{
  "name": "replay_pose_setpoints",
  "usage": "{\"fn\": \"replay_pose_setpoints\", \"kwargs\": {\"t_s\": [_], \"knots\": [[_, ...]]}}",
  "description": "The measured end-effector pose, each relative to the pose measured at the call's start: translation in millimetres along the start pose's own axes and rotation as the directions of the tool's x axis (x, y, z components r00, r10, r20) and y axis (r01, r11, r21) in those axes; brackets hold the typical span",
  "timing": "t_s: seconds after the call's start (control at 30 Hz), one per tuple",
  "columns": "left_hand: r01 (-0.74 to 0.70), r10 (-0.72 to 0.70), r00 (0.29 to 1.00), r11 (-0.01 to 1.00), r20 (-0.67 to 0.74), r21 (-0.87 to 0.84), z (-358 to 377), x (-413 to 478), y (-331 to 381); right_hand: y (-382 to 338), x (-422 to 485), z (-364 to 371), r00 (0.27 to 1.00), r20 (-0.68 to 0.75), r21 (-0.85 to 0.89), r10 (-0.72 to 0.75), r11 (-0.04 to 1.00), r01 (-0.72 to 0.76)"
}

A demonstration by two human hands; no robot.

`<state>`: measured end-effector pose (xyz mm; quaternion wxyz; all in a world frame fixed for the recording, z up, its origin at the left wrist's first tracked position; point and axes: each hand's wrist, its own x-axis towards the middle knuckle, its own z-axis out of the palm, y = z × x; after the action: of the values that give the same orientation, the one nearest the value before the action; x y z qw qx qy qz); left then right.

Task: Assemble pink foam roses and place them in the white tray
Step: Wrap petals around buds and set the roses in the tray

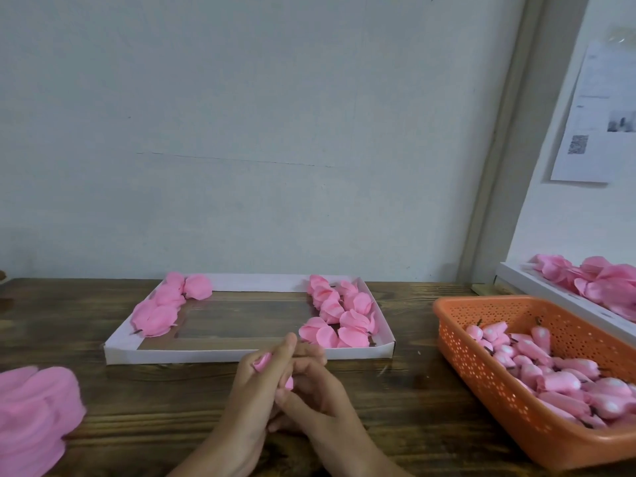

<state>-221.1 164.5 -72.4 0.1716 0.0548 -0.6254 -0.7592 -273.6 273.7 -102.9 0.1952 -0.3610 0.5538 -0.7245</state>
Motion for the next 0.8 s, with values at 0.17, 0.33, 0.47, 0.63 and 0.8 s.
{"fn": "replay_pose_setpoints", "kwargs": {"t_s": [0.17, 0.33, 0.47, 0.63, 0.8], "knots": [[-0.049, 0.046, 0.986, 0.999, 0.160, 0.015, -5.3, 2.5, 2.3, -1.0, 1.2, -8.1, 0.993, 0.026, -0.177, -0.118, 0.977, 0.120], [-0.080, 0.051, 0.985, 0.981, 0.166, 0.174, -10.8, 1.0, 5.3, -5.2, 2.7, -12.4, 0.984, 0.028, -0.244, -0.177, 0.953, 0.178], [-0.086, 0.040, 0.983, 0.963, 0.182, 0.255, -11.7, -2.9, 15.8, -8.8, 5.2, -16.9, 0.981, 0.007, -0.207, -0.194, 0.960, 0.191], [-0.191, 0.193, 0.978, 0.699, 0.075, 0.689, -44.2, 5.1, 59.2, -10.7, 7.5, -28.8, 0.975, -0.132, -0.277, -0.178, 0.951, 0.136], [0.218, 0.144, 0.968, -0.081, -0.205, 0.972, -168.6, 6.2, 125.6, -11.8, 7.6, -30.6, 0.973, -0.190, -0.330, -0.134, 0.942, 0.066]]}}
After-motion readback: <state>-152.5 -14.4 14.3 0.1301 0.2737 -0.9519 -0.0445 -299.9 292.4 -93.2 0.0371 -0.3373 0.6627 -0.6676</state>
